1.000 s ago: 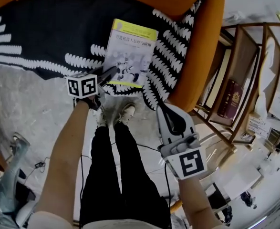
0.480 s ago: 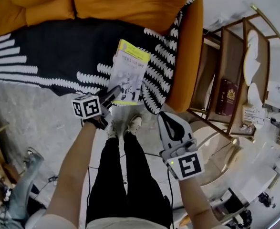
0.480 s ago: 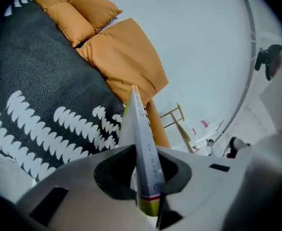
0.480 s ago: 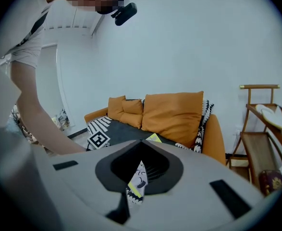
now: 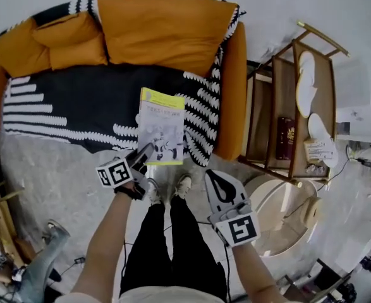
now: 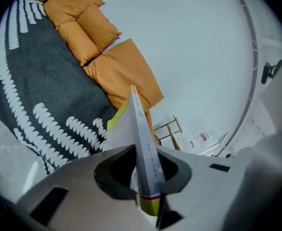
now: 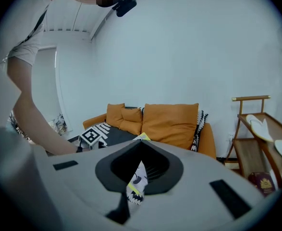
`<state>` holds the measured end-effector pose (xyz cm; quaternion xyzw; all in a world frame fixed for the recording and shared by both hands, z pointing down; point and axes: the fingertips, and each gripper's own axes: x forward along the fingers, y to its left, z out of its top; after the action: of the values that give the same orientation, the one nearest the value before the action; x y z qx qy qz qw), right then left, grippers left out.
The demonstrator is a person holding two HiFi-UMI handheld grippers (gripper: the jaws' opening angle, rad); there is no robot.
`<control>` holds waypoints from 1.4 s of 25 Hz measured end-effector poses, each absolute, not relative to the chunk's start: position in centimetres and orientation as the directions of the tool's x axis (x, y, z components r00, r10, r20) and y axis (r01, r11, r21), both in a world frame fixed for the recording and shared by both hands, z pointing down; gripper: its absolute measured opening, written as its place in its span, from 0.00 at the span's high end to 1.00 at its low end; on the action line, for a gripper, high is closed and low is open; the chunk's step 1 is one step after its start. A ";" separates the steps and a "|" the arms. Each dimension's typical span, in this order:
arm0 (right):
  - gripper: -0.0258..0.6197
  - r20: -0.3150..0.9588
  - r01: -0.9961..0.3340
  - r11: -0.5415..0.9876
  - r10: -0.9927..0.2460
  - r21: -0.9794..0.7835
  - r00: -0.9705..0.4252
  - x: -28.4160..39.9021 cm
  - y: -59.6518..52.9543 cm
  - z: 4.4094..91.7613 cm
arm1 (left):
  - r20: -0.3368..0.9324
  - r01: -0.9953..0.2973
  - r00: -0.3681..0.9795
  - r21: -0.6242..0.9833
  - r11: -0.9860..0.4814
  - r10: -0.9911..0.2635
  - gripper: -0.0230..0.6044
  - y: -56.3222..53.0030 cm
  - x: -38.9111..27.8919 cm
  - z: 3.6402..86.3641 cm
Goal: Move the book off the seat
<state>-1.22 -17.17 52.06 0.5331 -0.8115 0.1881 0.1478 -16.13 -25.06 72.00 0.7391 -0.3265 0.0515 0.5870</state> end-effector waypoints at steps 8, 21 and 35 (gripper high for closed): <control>0.93 0.386 -0.930 0.346 -0.847 -0.126 -0.367 -2.1 -15.1 45.1 | 0.441 -0.567 0.753 0.812 -0.141 -0.488 0.84 -22.2 -20.5 62.6; 0.93 0.335 -0.943 0.322 -0.882 -0.080 -0.330 -3.3 -11.0 36.3 | 0.292 -0.512 0.752 0.823 -0.245 -0.591 0.84 -19.7 -24.2 48.2; 0.93 0.344 -0.944 0.328 -0.882 -0.042 -0.322 -6.7 -9.2 34.0 | 0.268 -0.487 0.761 0.838 -0.247 -0.590 0.84 -17.3 -28.5 44.4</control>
<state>-6.71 -9.24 33.98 0.5674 -0.8044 0.1182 0.1304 -28.54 -17.28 44.43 0.7879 -0.3419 -0.0508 0.5097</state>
